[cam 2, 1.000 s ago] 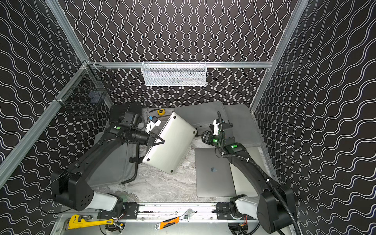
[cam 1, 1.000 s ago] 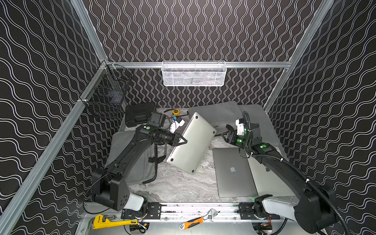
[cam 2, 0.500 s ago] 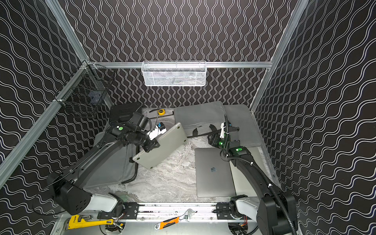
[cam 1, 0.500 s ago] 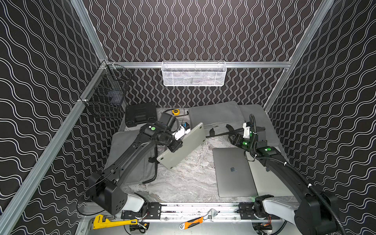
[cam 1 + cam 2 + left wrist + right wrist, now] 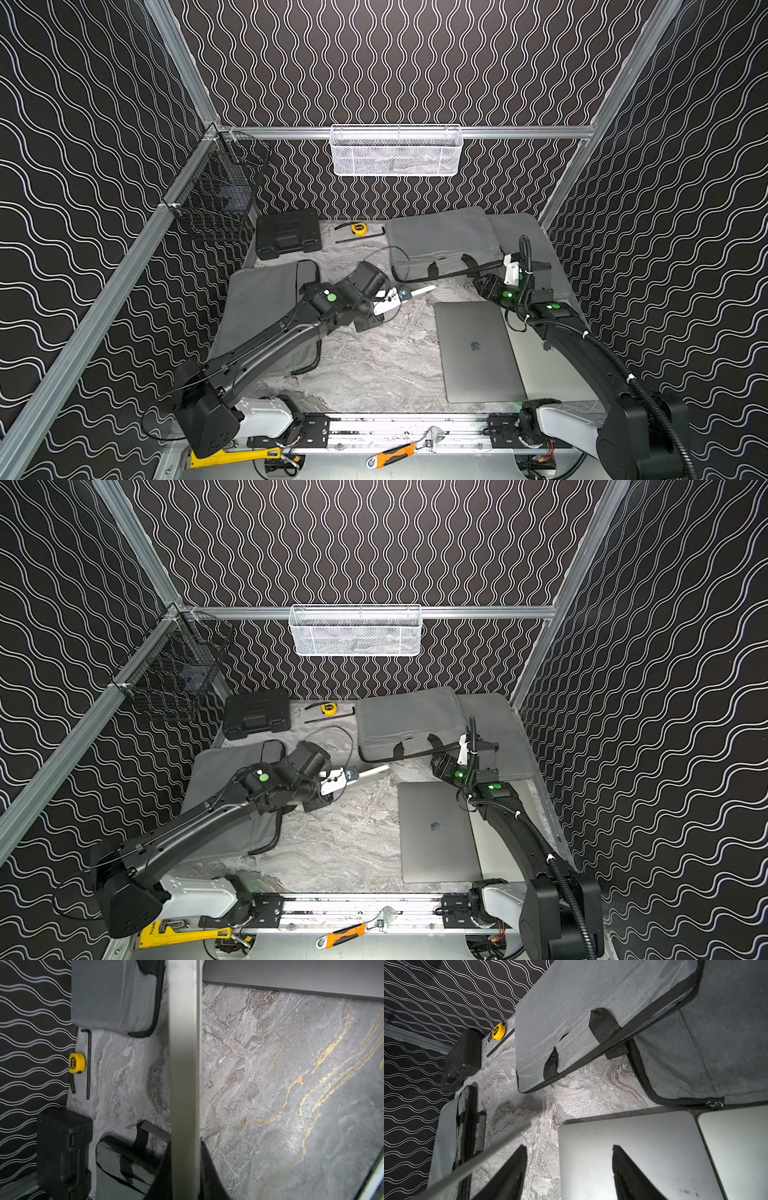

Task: Open the zippered laptop bag and take out the laptop
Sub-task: Place the laptop at the center of the board.

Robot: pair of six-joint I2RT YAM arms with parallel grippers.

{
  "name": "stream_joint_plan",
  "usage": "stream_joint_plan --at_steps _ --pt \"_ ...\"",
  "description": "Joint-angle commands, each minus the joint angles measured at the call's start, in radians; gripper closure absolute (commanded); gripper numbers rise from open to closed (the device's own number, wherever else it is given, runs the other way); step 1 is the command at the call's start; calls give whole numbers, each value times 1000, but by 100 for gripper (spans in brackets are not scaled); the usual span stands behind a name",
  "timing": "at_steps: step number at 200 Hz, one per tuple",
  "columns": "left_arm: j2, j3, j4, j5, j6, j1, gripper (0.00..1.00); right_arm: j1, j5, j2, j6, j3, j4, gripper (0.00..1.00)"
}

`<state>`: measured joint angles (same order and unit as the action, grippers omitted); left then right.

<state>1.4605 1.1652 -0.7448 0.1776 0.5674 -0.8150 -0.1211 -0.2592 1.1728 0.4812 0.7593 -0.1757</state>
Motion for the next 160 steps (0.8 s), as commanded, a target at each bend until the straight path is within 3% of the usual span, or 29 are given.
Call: stream_joint_plan --at_steps 1,95,160 --pt "-10 -37 212 113 71 -52 100 6 -33 4 17 -3 27 34" --pt "14 -292 419 364 120 -309 100 17 -52 -16 8 -26 37 34" --pt "-80 -355 377 397 27 -326 100 18 -90 10 10 -33 58 34"
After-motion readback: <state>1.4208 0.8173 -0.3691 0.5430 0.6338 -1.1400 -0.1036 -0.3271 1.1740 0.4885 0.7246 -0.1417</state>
